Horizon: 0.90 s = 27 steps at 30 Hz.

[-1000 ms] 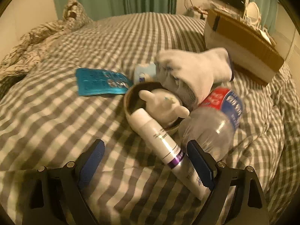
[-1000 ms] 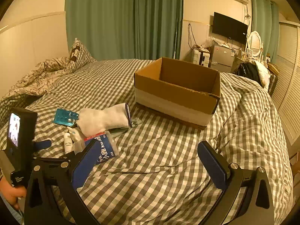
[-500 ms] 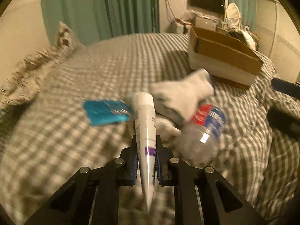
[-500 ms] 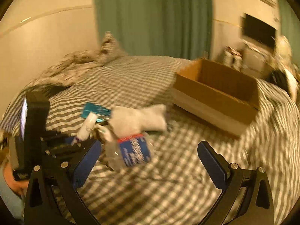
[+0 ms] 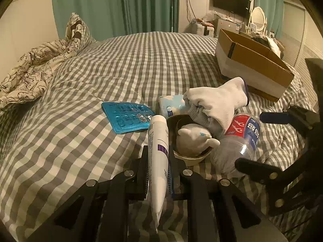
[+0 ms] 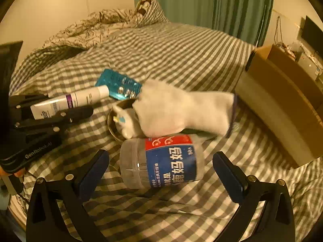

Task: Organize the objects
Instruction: 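Grasp the white tube with the left tool while the right tool grasps the labeled bottle, then carry the tube and bottle into the cardboard box and open both tools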

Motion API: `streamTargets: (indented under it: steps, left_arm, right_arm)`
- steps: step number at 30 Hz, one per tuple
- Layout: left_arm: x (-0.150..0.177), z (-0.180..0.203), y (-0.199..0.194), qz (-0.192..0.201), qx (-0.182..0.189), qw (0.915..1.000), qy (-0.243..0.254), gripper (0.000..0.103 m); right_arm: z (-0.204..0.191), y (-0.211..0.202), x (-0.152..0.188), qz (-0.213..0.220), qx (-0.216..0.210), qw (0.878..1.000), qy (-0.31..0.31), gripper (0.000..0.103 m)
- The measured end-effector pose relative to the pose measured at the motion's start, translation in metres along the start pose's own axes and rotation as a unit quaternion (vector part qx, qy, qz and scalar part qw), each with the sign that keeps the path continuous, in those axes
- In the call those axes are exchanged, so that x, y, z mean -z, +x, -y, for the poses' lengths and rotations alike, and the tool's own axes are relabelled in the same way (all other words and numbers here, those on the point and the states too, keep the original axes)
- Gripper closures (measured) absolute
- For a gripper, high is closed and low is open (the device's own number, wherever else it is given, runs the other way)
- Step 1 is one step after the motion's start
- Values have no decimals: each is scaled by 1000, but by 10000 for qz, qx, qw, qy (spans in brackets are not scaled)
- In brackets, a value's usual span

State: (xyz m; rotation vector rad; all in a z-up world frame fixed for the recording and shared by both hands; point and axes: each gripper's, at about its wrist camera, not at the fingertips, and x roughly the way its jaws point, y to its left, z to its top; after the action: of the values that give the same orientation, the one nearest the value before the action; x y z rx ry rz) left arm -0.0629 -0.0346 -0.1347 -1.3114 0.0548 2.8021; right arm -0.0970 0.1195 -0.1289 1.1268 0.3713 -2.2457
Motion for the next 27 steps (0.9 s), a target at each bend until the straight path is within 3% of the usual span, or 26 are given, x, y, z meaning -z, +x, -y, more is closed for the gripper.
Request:
streamTargets:
  steps: [6,13,16,20,22,27]
  left_arm:
    - [0,1,-2,40,-4,10000,34,88]
    - [-2,5,-19,184,57,9998,58,88]
    - [-8,12,-34,345,113,9992,149,88]
    - [-26,26,-60,617,499,9965,260,88]
    - [-40,37,-71,796,472,9948,424,88]
    - [-86,57,-94,1134,807,9887,563,88]
  right_arm:
    - [-5,16,3,-229,193,9995,-107,12]
    - [-10,2,4,-150,331,9993,-64,12]
    - [-9,-16,4,4,431,9991,1,12]
    - [-2,-52,-1,295,728,9969,65,12]
    - [4,-75,-5,490,922,9945,98,12]
    - [28,-133,-22,975,1327,9859,278,12]
